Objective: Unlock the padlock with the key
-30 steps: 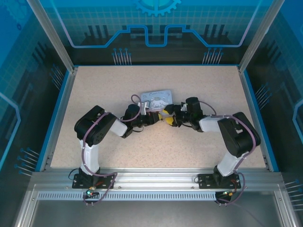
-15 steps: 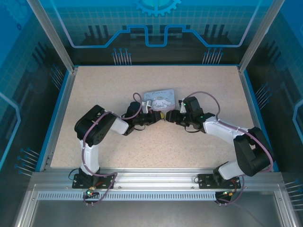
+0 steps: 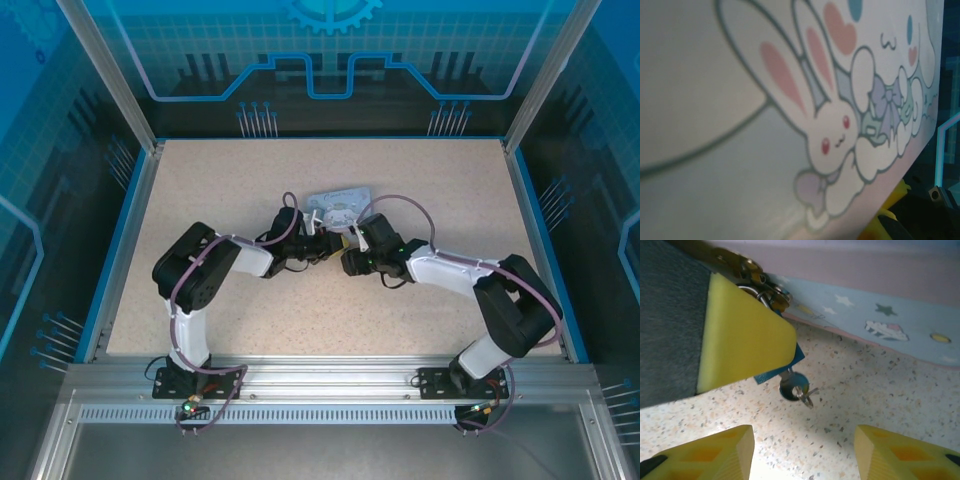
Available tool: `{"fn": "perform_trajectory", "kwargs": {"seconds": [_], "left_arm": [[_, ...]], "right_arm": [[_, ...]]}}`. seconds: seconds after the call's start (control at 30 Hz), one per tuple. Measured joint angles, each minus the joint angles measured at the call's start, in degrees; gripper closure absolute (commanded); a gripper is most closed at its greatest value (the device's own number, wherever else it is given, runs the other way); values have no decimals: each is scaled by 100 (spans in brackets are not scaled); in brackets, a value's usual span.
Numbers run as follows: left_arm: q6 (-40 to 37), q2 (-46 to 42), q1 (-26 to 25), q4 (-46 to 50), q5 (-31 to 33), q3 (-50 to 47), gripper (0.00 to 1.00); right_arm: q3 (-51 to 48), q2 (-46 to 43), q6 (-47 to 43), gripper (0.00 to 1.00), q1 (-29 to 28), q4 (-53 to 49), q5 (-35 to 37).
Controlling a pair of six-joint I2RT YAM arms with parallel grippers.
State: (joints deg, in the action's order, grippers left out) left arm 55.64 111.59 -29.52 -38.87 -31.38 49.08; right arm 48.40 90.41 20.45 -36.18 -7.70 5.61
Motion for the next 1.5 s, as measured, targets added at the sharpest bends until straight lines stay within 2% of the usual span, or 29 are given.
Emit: {"fn": "perform_trajectory", "kwargs": {"seconds": [0.33, 0.5, 0.87, 1.0, 1.13, 1.3, 1.33, 1.43, 1.5], "left_arm": [[2, -55, 2, 393, -57, 140, 100], [0, -55, 2, 466, -63, 179, 100], [83, -55, 0, 466, -87, 190, 100], [85, -55, 0, 463, -105, 190, 100], [105, -55, -2, 455, -184, 190, 100], [33, -55, -33, 411, -188, 197, 100], [-9, -55, -33, 402, -190, 203, 100], [-55, -55, -33, 415, -170, 214, 100], [-68, -11, -7, 468, -151, 201, 100]], "right_arm": [[544, 501, -295, 52, -164, -214, 566], [704, 732, -387, 66, -219, -343, 697], [791, 743, -483, 89, -282, -444, 721], [793, 693, -518, 92, -210, -487, 487], [649, 553, -446, 96, 179, -407, -479], [404, 498, -216, 93, 780, -101, -2059], [382, 498, -170, 89, 852, -52, -2260], [330, 494, 39, 61, 1025, 111, -2667], [284, 424, 168, 53, 1165, 199, -2898]]}}
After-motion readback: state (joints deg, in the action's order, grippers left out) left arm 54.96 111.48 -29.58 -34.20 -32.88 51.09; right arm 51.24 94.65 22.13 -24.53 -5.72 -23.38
